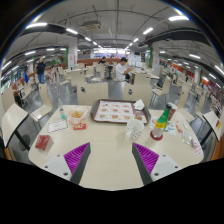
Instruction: Pour water
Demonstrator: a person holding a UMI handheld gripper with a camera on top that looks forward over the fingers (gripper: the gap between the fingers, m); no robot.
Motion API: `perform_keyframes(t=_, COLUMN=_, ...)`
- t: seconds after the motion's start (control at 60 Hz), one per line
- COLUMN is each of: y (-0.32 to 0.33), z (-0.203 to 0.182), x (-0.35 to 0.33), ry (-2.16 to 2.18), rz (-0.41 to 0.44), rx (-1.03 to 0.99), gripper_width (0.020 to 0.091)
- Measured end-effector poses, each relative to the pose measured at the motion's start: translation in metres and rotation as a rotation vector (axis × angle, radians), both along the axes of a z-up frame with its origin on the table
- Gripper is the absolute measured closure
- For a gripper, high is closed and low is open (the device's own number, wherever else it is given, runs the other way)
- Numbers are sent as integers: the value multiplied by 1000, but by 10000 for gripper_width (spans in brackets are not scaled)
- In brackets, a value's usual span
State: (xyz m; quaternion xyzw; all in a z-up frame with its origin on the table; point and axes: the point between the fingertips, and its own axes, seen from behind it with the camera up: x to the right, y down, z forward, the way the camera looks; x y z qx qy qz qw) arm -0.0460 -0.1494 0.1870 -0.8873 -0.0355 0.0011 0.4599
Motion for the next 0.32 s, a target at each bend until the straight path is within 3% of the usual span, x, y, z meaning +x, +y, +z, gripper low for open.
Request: perform_keyframes(t=0.317, y=-27, z=-3, x=-73, ry=-4, rz=13, rx=-47, gripper_width=255)
